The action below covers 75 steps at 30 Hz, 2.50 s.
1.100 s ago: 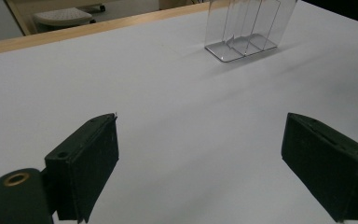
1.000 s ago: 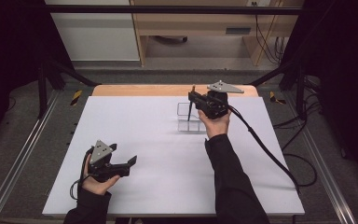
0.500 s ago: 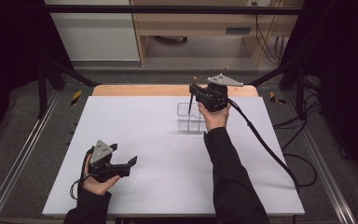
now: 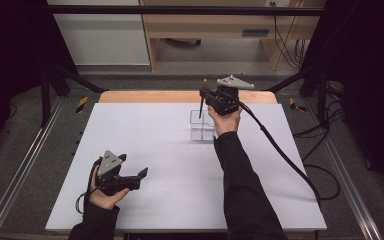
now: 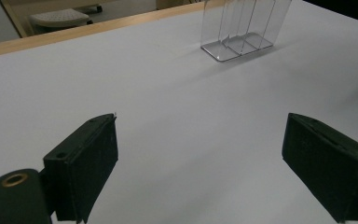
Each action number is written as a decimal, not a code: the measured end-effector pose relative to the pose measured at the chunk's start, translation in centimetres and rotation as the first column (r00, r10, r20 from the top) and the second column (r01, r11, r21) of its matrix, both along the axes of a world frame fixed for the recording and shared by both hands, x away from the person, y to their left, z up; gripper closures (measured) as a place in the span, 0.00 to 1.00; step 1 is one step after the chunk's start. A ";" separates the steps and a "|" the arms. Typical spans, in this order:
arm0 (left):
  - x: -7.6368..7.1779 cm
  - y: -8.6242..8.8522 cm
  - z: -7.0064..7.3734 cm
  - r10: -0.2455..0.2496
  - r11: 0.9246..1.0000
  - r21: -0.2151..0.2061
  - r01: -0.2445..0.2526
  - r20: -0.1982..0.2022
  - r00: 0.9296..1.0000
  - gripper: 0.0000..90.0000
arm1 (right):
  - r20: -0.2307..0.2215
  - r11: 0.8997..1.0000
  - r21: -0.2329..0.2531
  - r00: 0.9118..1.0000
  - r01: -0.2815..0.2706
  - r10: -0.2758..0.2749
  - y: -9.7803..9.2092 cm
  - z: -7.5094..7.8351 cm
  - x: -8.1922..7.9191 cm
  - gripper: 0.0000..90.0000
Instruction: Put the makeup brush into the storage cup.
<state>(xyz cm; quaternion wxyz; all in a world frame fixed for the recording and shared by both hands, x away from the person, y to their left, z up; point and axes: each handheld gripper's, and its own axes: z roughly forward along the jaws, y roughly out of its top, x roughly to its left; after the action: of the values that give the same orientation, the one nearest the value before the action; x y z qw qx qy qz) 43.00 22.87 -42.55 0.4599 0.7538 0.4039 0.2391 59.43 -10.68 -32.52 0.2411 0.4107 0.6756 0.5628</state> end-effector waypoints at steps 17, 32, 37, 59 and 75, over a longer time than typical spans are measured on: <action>-0.1 0.0 0.1 -0.002 1.000 -0.003 0.002 0.002 1.000 0.11 | -0.019 0.999 -0.033 1.000 0.013 -0.014 1.0 -1.9 1.2 0.93; -0.1 -0.1 0.1 -0.002 1.000 0.001 0.002 0.005 1.000 0.11 | -0.045 0.998 -0.054 0.999 0.014 -0.016 1.9 -3.5 1.4 0.93; -0.1 0.0 0.1 -0.002 1.000 -0.001 0.002 0.005 1.000 0.11 | -0.057 0.998 -0.058 0.998 0.011 -0.014 2.1 -4.1 1.4 0.93; -0.1 -0.1 0.1 -0.007 1.000 0.003 0.007 0.006 1.000 0.11 | -0.100 0.996 -0.091 0.995 0.020 -0.030 2.1 -6.8 1.2 0.93; -0.1 -0.2 0.0 -0.008 1.000 0.005 0.008 0.005 1.000 0.11 | -0.128 0.992 -0.123 0.991 0.011 -0.027 2.0 -8.1 0.8 0.92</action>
<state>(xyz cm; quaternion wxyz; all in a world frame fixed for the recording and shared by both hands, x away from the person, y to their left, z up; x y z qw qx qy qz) 42.89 22.67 -42.50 0.4600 0.7561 0.3990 0.2399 60.22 -8.66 -40.57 0.2268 0.4373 0.7190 0.4902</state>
